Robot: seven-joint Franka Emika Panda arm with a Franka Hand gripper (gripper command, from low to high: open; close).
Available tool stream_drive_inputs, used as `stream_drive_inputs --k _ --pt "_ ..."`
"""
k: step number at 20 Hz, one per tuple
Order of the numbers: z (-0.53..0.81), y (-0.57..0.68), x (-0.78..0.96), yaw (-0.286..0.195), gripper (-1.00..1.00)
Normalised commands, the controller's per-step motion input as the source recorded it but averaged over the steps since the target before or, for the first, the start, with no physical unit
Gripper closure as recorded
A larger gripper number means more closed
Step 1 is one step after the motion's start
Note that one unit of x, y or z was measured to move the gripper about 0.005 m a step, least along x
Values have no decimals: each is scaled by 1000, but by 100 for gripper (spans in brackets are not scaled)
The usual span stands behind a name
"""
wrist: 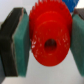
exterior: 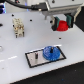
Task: Insert the blue gear onto the right peg, followed by the red gear
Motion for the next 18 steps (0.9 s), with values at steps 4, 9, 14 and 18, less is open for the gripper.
stream_drive_inputs --k 4,9,14,18 --pt "83 -230 744 0 100" --pt "20 -220 599 0 100" --pt "-27 -180 412 0 100" --pt "-74 -169 321 0 100"
